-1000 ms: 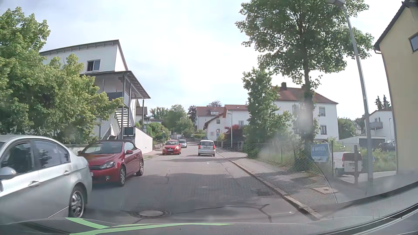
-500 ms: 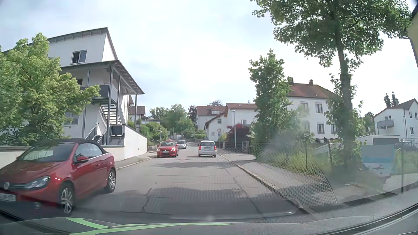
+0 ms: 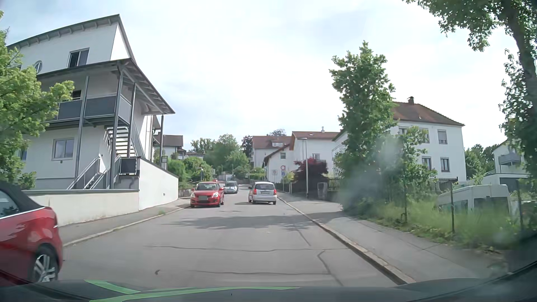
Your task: Follow the waypoints while adhering to traffic rules and regulations
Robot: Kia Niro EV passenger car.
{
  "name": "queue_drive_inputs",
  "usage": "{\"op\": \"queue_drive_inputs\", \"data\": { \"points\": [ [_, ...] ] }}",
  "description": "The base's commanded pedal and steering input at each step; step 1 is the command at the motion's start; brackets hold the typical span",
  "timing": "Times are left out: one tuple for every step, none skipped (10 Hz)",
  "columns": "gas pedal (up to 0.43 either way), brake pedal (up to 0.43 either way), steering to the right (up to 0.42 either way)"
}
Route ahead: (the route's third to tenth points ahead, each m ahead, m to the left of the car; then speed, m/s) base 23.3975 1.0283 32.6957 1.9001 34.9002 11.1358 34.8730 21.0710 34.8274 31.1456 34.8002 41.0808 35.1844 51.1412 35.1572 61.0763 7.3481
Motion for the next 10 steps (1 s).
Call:
{"op": "queue_drive_inputs", "data": {
  "points": [
    [0.209, 0.0, -0.005],
    [0.197, 0.0, -0.005],
    [0.197, 0.0, -0.005],
    [0.197, 0.0, -0.005],
    [0.189, 0.0, -0.004],
    [0.157, 0.0, -0.004],
    [0.157, 0.0, -0.004],
    [0.138, 0.0, -0.002],
    [0.118, 0.0, -0.001],
    [0.11, 0.0, 0.0]
  ]
}}
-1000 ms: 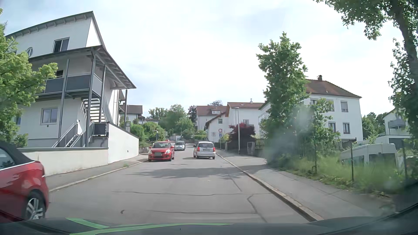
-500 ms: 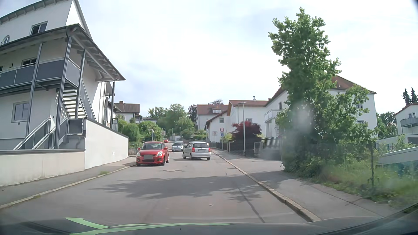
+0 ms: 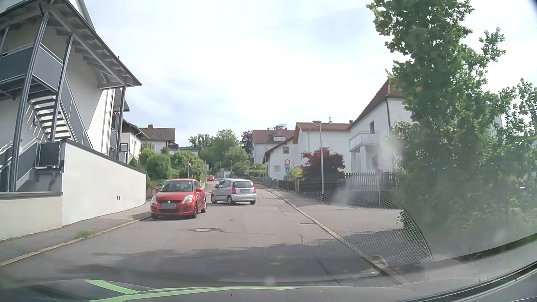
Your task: Follow the waypoints while adhering to traffic rules and regulations
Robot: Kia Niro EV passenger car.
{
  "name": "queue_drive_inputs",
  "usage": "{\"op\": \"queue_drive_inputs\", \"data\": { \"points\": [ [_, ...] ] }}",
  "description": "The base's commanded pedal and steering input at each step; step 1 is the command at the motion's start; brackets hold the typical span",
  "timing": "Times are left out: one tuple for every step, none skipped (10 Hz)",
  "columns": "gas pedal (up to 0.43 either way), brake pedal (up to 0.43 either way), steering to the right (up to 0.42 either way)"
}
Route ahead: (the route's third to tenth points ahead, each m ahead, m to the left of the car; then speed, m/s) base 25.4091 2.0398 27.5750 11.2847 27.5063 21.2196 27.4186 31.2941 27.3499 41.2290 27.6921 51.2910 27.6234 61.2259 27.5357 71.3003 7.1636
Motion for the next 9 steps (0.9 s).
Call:
{"op": "queue_drive_inputs", "data": {
  "points": [
    [0.079, 0.0, 0.0],
    [0.039, 0.0, 0.0],
    [0.0, 0.0, 0.0],
    [0.0, 0.0, 0.0],
    [0.0, 0.0, 0.0],
    [0.0, 0.0, 0.0],
    [0.0, 0.0, 0.0],
    [0.0, 0.0, 0.0],
    [0.0, 0.0, 0.0]
  ]
}}
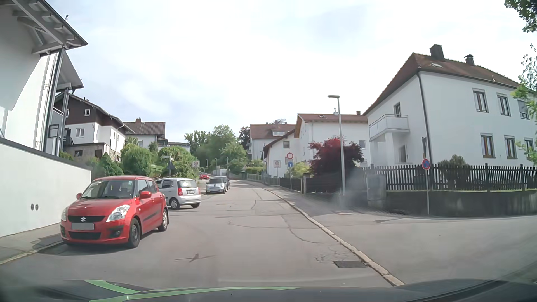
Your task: Follow the waypoints while adhering to traffic rules and regulations
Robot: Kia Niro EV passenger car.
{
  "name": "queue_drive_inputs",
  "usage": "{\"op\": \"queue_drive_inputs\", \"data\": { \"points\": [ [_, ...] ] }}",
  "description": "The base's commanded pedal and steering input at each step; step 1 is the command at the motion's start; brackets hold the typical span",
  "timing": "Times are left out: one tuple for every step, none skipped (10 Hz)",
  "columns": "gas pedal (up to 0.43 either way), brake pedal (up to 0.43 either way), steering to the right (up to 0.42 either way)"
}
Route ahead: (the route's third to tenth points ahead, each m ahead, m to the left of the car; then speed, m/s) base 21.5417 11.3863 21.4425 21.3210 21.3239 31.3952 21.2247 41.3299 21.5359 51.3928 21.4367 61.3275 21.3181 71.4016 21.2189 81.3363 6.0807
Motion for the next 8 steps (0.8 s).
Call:
{"op": "queue_drive_inputs", "data": {
  "points": [
    [0.0, 0.0, 0.0],
    [0.0, 0.0, 0.0],
    [0.0, 0.0, 0.0],
    [0.0, 0.0, -0.002],
    [0.0, 0.0, -0.002],
    [0.008, 0.0, -0.002],
    [0.047, 0.0, -0.003],
    [0.059, 0.0, -0.004]
  ]
}}
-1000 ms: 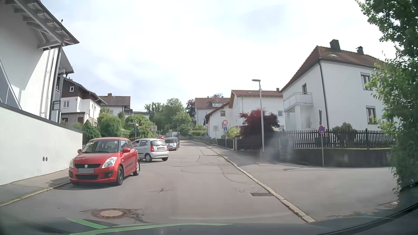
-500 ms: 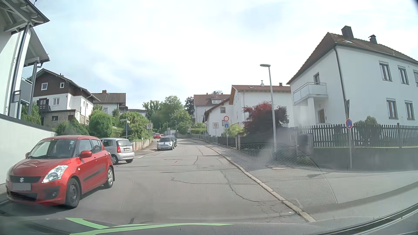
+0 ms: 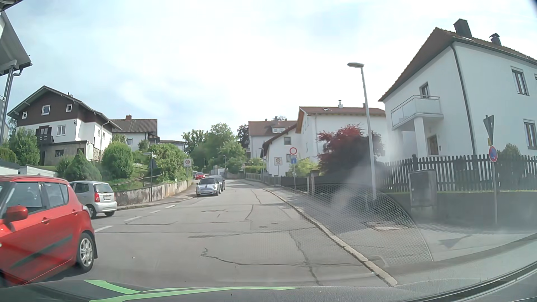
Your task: Follow the waypoints while adhering to traffic rules and regulations
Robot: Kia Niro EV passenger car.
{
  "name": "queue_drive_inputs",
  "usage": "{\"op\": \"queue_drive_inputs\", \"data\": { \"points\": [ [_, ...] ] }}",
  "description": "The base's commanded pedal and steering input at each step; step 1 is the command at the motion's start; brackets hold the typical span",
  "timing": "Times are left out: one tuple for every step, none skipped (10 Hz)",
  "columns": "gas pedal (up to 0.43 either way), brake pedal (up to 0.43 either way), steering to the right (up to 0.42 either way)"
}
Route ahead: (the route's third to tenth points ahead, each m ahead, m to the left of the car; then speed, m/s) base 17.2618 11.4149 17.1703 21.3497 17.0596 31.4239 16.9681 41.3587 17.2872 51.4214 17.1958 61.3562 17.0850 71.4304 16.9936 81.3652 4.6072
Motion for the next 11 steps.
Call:
{"op": "queue_drive_inputs", "data": {
  "points": [
    [0.059, 0.0, -0.005],
    [0.079, 0.0, -0.005],
    [0.087, 0.0, -0.005],
    [0.087, 0.0, -0.005],
    [0.098, 0.0, -0.009],
    [0.098, 0.0, -0.014],
    [0.11, 0.0, -0.02],
    [0.118, 0.0, -0.025],
    [0.118, 0.0, -0.03],
    [0.13, 0.0, -0.038],
    [0.13, 0.0, -0.052]
  ]
}}
